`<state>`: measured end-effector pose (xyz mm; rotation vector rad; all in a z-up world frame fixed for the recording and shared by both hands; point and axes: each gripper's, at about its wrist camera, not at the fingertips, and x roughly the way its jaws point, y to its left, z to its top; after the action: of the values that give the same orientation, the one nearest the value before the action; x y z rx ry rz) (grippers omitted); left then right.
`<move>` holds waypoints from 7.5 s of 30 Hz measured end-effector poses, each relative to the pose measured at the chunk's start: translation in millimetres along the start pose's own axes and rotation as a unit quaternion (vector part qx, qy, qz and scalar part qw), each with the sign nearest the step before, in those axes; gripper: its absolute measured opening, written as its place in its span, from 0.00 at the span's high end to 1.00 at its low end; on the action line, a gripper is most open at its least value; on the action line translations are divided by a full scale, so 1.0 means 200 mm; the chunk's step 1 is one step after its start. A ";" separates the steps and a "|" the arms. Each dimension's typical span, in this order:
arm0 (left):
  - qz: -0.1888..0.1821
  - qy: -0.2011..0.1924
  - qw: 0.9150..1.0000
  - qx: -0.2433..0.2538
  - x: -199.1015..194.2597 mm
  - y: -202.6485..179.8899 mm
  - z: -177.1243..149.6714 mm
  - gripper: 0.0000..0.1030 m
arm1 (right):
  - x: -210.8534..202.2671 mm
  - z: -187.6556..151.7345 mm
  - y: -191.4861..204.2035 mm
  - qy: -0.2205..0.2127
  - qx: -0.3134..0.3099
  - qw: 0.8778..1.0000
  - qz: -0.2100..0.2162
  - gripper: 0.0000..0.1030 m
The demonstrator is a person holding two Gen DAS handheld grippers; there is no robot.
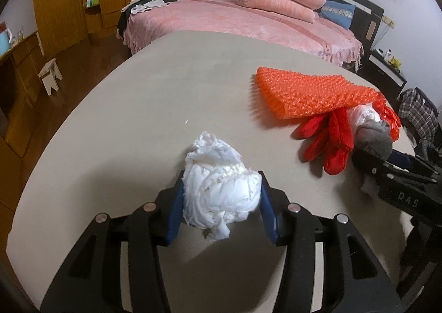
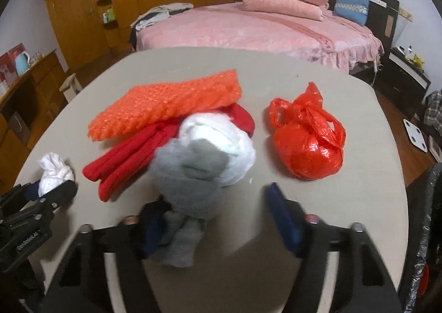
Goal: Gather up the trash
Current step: 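Grasp the grey sock with the right tool while the left tool holds the white bag, then carry the white bag and grey sock over the bin and open both tools, then return to the table and grasp the red plastic bag with the right tool, then grasp the white cloth ball with the left tool while the right tool holds the red bag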
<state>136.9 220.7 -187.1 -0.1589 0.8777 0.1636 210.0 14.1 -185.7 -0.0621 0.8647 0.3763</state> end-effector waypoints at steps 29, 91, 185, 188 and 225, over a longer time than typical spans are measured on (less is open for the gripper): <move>0.004 -0.014 1.000 0.000 -0.08 -0.04 0.00 0.55 | -0.23 -0.18 -0.06 -0.012 0.012 0.999 0.044 0.70; -0.235 -0.182 0.932 0.206 -0.99 -1.64 -0.02 0.53 | -1.51 -0.29 -1.15 -0.189 0.062 0.975 -0.101 0.70; -0.039 -0.110 0.991 0.068 -0.12 -0.58 0.14 0.11 | -0.03 0.13 -0.49 -0.033 0.034 0.999 -0.009 0.32; -0.037 -0.115 0.991 0.066 -0.12 -0.58 0.17 0.11 | 0.01 0.21 -0.52 -0.040 0.037 0.998 -0.016 0.25; -0.074 -0.076 0.990 0.097 0.05 -0.83 0.18 0.35 | -0.13 0.09 -0.68 -0.044 0.107 0.992 -0.043 0.55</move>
<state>203.7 65.9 -160.3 -0.0297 0.7230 -0.0478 255.3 -115.9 -167.9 0.1147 0.8071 0.2033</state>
